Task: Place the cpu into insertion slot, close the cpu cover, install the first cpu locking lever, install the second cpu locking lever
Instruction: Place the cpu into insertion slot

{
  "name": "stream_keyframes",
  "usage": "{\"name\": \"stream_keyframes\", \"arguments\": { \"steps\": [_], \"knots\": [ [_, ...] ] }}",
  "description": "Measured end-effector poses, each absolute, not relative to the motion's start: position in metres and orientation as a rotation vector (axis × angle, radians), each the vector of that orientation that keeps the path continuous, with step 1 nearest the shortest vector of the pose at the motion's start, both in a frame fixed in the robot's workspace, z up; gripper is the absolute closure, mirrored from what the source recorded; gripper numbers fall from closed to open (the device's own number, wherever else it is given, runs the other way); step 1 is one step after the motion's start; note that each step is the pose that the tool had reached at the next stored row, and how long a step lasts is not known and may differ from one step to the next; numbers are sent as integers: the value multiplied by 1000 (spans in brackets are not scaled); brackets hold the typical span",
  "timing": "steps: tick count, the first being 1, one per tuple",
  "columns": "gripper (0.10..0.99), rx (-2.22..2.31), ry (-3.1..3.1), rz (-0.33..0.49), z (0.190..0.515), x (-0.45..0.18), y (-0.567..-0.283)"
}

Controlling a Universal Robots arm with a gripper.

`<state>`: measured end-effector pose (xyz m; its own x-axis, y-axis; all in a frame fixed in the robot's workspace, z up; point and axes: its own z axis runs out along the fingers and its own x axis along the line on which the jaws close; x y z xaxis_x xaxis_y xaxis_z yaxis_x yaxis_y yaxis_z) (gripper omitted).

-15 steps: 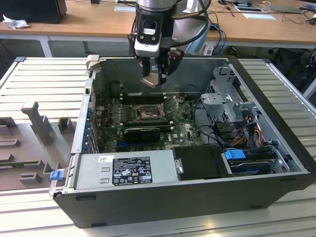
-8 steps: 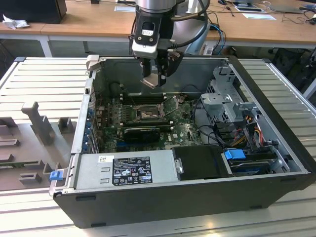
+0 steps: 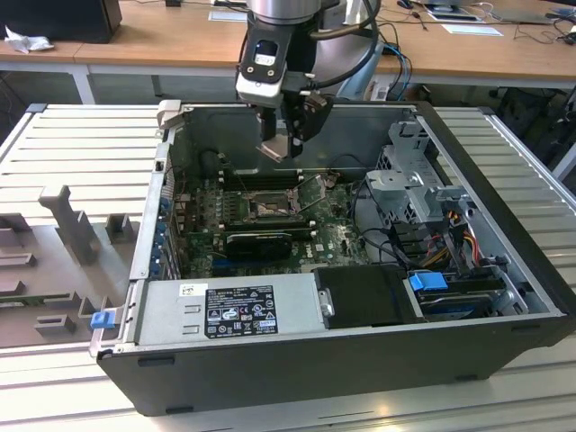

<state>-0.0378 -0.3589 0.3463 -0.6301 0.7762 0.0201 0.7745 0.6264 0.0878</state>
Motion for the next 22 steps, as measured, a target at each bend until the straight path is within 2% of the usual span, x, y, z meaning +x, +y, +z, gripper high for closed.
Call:
{"name": "stream_keyframes", "arguments": {
  "steps": [22],
  "knots": [
    [561, 1604, 2665, 134, 339, -38, -359]
  ]
}}
